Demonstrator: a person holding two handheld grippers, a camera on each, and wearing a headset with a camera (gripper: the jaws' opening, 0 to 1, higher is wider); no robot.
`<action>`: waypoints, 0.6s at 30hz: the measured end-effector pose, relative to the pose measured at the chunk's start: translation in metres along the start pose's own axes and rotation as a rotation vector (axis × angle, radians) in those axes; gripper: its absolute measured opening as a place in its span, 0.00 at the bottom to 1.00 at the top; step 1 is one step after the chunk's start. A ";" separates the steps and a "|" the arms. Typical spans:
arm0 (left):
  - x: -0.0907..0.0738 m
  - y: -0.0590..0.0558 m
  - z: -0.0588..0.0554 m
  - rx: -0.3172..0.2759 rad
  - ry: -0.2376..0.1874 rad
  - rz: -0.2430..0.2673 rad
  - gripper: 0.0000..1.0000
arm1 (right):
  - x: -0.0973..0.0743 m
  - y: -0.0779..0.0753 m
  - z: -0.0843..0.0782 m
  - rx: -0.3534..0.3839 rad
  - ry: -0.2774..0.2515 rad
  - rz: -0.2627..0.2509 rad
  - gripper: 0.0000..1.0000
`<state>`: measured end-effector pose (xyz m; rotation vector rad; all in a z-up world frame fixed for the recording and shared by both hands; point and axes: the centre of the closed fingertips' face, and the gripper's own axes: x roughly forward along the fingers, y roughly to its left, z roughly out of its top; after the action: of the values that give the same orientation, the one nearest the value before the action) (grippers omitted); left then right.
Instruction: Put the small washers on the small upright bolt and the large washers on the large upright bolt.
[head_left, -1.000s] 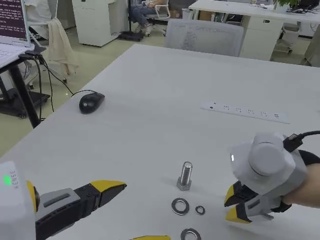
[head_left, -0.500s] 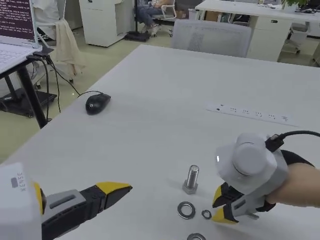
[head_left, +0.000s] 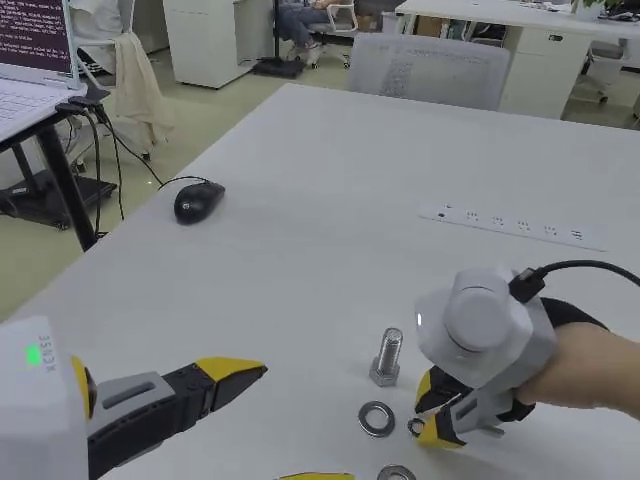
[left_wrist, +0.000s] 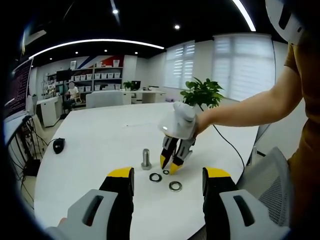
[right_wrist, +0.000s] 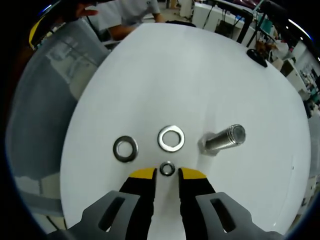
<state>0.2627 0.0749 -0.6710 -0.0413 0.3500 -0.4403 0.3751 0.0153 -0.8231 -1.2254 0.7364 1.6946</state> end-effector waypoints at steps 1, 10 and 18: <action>0.000 0.000 0.000 -0.001 -0.001 0.000 0.54 | 0.001 0.002 -0.001 -0.006 0.002 0.011 0.19; 0.000 0.001 0.001 -0.005 -0.006 0.003 0.54 | 0.001 0.002 0.000 -0.003 -0.012 0.025 0.20; -0.001 0.001 0.003 -0.005 -0.012 0.007 0.54 | 0.002 0.001 0.000 -0.027 0.005 0.028 0.19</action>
<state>0.2627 0.0759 -0.6682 -0.0474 0.3397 -0.4322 0.3740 0.0152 -0.8249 -1.2435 0.7396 1.7297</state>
